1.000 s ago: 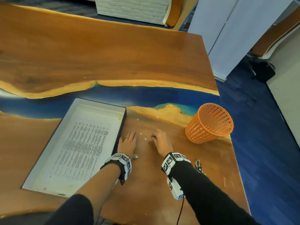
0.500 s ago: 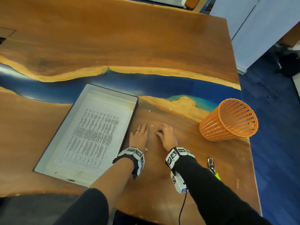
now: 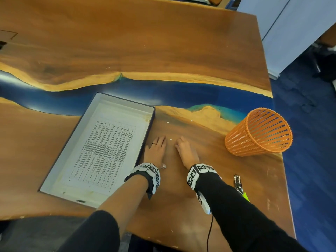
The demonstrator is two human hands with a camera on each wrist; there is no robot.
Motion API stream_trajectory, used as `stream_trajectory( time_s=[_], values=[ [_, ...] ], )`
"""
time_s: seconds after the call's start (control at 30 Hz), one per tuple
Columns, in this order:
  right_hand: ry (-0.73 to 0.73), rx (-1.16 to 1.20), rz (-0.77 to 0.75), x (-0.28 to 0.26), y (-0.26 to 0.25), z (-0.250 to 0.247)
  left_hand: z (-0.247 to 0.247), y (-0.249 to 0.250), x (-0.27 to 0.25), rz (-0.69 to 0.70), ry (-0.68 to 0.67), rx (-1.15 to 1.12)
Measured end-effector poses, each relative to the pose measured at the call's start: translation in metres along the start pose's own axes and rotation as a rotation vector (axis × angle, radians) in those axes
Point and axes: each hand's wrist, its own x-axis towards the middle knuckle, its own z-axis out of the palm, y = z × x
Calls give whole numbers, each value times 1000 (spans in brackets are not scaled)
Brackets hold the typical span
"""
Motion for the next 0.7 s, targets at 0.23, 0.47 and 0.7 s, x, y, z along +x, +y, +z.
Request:
stream_trajectory(
  time_s=[0.23, 0.47, 0.7],
  values=[
    [-38, 8, 13, 1, 2, -2, 0, -5, 12, 17, 181, -93],
    [68, 289, 152, -9, 17, 5, -14, 1, 35, 43, 288, -157],
    [141, 386, 73, -14, 25, 8, -21, 4, 48, 2, 317, -182]
  ],
)
